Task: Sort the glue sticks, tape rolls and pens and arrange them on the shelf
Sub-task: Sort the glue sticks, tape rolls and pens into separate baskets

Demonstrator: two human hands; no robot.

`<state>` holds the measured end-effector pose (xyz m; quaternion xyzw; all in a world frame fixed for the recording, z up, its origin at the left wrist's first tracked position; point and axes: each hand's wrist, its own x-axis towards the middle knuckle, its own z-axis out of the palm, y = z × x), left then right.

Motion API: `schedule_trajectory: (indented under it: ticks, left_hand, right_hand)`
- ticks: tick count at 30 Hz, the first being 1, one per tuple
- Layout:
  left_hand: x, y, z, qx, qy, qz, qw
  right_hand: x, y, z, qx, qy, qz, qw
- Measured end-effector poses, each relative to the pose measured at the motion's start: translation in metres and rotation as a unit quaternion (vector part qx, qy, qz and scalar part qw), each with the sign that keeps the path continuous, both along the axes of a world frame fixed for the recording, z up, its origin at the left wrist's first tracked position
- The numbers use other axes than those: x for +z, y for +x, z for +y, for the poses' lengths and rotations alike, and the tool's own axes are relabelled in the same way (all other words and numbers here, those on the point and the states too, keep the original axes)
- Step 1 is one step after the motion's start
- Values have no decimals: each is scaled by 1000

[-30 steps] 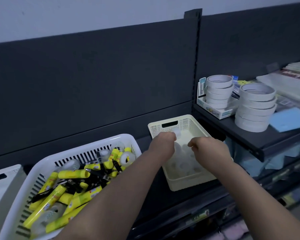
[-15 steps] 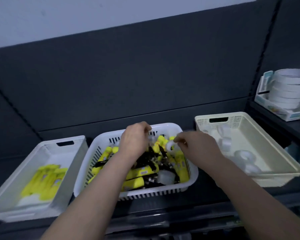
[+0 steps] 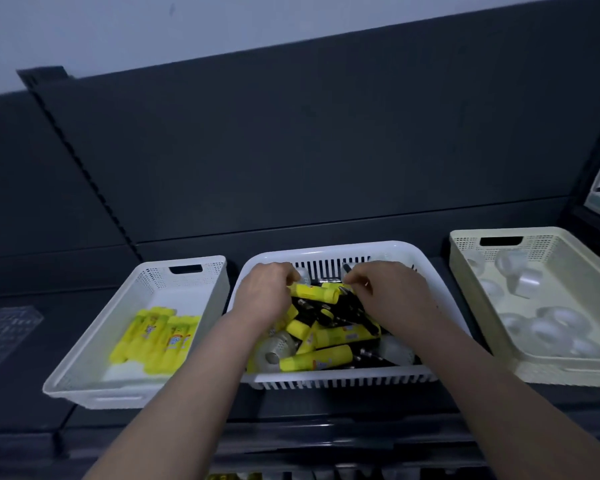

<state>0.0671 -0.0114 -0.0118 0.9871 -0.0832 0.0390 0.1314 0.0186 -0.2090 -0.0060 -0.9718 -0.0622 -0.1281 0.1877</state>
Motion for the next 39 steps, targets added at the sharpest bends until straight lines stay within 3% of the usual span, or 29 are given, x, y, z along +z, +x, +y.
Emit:
schedule_trajectory:
  ticks: [7, 8, 10, 13, 17, 24, 27, 30, 33, 35, 39]
  left_hand:
    - [-9, 14, -15, -120, 144, 4, 982]
    - [-8, 16, -14, -110, 129, -11, 986]
    - [-6, 17, -9, -54, 14, -28, 998]
    - [5, 16, 2, 37, -126, -31, 991]
    - [7, 11, 13, 59, -156, -14, 986]
    - [-2, 2, 17, 79, -180, -19, 980]
    - [0, 0, 20, 99, -198, -43, 974]
    - [10, -3, 34, 125, -228, -96, 961]
    - [20, -5, 64, 161, -226, -127, 952]
    - [22, -5, 93, 199, -182, -101, 958]
    - [9, -3, 161, 252, -35, 31, 966]
  right_hand:
    - [-1, 13, -2, -63, -22, 6, 998]
    - [0, 16, -1, -65, -26, 7, 998]
    - [3, 26, 3, -54, -26, 12, 998]
    - [1, 46, 14, -24, -38, 73, 996]
    - [-3, 67, 29, -24, -157, 154, 975]
    - [-2, 73, 29, 6, -288, 177, 941]
    - [1, 72, 26, 6, -237, 120, 964]
    - [22, 68, 39, 27, -107, 35, 993]
    - [45, 59, 73, 78, 18, -9, 997]
    - [49, 53, 102, 103, 54, 3, 993]
    - [37, 47, 159, 117, 59, 39, 991]
